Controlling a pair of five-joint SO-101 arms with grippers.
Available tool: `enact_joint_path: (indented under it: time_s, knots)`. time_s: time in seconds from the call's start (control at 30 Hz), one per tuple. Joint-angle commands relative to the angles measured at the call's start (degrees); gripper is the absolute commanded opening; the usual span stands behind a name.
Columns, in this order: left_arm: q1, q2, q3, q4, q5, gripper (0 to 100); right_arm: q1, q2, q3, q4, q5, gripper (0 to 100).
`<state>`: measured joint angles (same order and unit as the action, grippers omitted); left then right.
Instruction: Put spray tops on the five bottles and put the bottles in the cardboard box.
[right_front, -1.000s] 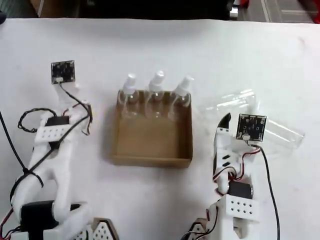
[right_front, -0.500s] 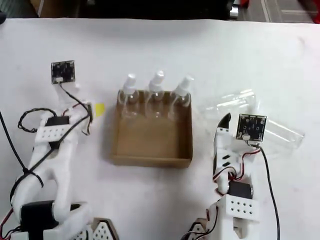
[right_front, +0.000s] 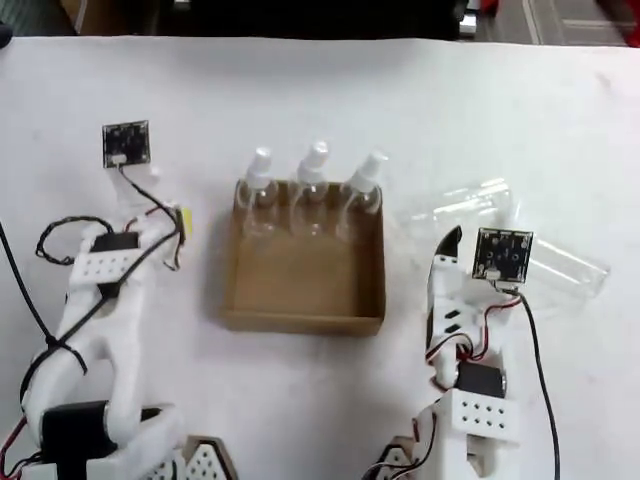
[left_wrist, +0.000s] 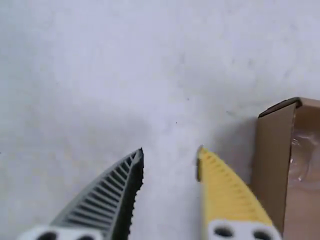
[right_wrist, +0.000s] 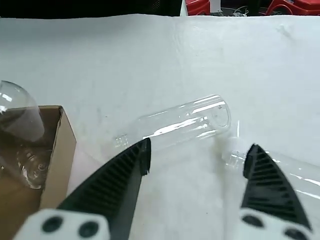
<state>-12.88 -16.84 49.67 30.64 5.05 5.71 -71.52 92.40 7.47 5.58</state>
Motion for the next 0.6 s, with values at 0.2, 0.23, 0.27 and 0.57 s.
enact_joint_path:
  time_s: [0.2, 0.23, 0.27, 0.57]
  knots:
    - [-0.48, -0.04, -3.78, -0.18, 0.18, 1, -0.22, -1.27, -0.53, -1.10, 0.18, 1.2]
    - [-0.57, -0.04, -3.78, -0.18, 0.18, 2, -0.22, -1.27, -0.53, -1.19, 0.18, 1.4]
    - [-0.57, -0.04, -3.78, -0.18, 0.18, 7, -0.31, -1.27, -0.53, -1.19, 0.18, 4.2]
    - [-0.57, -0.04, -3.78, -0.09, 0.53, 24, -1.36, -1.27, -0.44, -1.01, 0.18, 26.8]
